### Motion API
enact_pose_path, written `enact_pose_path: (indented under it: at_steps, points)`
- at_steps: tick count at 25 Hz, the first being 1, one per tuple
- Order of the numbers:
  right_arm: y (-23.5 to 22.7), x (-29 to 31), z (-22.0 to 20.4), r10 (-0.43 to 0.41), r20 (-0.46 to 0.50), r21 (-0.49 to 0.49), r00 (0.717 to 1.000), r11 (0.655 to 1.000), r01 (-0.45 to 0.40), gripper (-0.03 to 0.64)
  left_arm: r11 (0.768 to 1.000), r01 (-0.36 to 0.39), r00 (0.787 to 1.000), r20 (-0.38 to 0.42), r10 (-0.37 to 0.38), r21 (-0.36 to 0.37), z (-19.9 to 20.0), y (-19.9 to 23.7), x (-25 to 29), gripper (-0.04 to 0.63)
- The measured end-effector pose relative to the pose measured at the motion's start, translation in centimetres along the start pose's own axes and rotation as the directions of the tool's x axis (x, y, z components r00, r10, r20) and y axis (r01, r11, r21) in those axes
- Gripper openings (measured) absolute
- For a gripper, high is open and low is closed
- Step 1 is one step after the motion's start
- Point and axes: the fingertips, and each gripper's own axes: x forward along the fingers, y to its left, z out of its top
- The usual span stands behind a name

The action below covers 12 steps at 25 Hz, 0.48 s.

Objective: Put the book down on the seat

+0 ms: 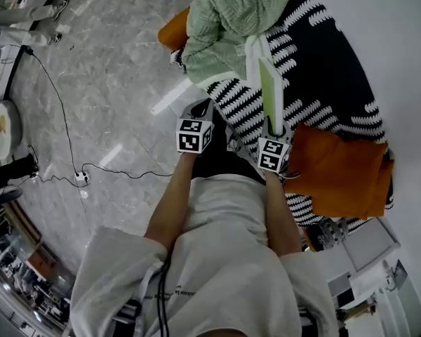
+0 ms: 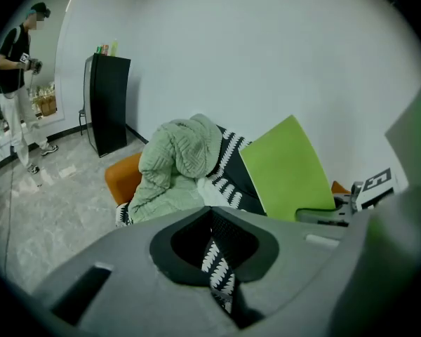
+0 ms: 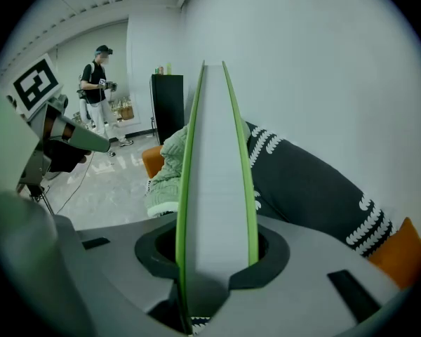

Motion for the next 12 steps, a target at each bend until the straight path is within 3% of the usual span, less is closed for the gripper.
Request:
enact_pose_path:
  at_steps: [5, 12]
  points:
    - [-0.6, 3.3, -2.5, 0.031, -0.126, 0.115, 0.992, 0.993, -0.017, 0.124, 0.993, 0.058, 0.998, -0.039, -0.054, 0.104, 1.1, 0.5, 4.6, 0.009]
    - [0.3, 6.4, -4.3, 0.078, -0.242, 0.143, 0.967, 0.989, -0.044, 0.126, 0.972, 0.117, 0.991, -0.09, -0.1, 0.204, 3.5, 3.3, 10.1, 0.008]
